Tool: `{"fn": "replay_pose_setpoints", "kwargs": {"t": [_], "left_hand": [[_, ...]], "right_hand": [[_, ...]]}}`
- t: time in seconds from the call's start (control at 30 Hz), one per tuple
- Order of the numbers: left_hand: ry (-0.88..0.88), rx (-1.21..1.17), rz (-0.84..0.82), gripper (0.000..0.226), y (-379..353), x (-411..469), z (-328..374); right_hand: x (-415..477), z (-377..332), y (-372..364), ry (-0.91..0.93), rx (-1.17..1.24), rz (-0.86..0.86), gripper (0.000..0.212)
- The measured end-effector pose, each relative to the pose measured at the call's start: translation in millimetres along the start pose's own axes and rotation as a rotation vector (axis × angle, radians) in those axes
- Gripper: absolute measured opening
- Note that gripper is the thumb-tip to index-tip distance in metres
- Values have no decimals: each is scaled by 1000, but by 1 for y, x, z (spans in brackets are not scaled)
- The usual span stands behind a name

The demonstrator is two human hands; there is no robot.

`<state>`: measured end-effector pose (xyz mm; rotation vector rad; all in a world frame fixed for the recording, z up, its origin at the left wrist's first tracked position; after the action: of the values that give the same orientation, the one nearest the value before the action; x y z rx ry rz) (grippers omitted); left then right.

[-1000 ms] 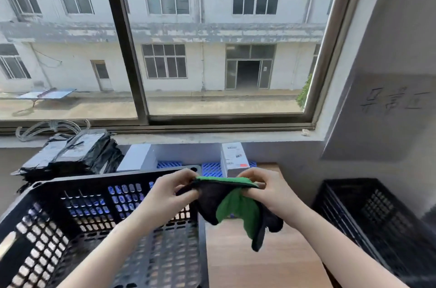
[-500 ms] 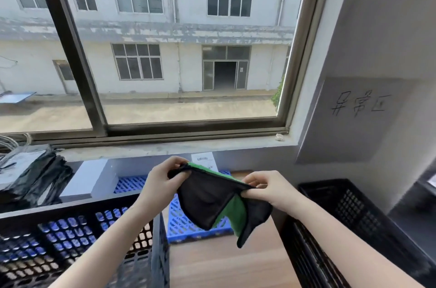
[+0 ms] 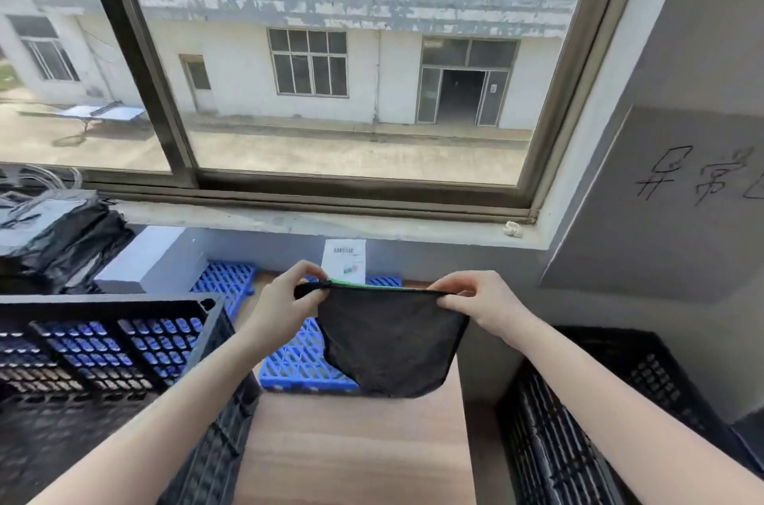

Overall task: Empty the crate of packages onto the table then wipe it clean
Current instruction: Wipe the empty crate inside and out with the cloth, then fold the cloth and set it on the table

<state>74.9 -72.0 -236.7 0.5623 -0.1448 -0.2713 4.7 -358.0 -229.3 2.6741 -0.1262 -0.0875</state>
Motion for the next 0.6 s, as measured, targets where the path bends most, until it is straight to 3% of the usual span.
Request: {"fn": "replay_pose_setpoints", "kwargs": {"t": [0.3, 0.47, 0.6], "left_hand": [[157, 121, 167, 13, -46, -45, -28], [256, 200, -6, 30, -85, -96, -73], [344, 242, -132, 30, -110, -133, -108]], "right_hand": [[10, 47, 2, 71, -34, -169, 30], [-20, 105, -22, 5, -144, -312, 18], [-52, 152, -46, -69, -229, -429, 21]]}}
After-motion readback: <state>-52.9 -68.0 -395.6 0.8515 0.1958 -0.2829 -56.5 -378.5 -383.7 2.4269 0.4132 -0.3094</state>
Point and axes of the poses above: each hand's wrist, its own x-axis towards the middle knuckle, its own y-axis out of the back of the hand, z = x × y, the point moved 3 cm from there along x, towards the middle knuckle, and after that the axes turned 3 degrees about x, right-handed, at the moved point
